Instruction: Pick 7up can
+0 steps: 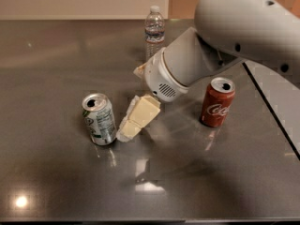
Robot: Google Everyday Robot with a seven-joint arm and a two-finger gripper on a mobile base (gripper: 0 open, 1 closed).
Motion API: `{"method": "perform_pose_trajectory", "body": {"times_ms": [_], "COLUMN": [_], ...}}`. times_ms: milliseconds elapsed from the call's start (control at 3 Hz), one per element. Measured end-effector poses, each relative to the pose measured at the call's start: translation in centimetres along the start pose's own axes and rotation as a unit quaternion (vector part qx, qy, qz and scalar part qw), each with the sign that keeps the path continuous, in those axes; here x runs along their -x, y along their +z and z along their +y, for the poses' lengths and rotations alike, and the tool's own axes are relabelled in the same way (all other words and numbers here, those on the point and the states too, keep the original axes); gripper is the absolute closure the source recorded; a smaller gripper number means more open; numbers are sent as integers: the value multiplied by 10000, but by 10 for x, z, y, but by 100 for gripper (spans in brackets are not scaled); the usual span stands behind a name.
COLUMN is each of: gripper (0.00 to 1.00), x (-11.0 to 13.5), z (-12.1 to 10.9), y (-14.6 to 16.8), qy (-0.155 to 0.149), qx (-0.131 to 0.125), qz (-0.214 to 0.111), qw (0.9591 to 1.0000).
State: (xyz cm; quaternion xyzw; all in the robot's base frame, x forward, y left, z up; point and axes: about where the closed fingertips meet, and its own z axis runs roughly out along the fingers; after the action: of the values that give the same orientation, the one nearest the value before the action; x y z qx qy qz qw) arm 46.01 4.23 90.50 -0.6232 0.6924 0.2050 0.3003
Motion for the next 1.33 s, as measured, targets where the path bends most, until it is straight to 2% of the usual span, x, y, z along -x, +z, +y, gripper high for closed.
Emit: {"method": "perform_pose_trajectory", "body": {"times_ms": [667, 1000, 1333], "gripper": [0, 0, 17], "x": [29, 39, 44], "z": [10, 16, 22], "y": [35, 47, 56], "qy": [-81, -111, -133], "qx": [227, 357, 502], "qz": [-376, -457, -471], "qw": [9990, 9983, 9975]}}
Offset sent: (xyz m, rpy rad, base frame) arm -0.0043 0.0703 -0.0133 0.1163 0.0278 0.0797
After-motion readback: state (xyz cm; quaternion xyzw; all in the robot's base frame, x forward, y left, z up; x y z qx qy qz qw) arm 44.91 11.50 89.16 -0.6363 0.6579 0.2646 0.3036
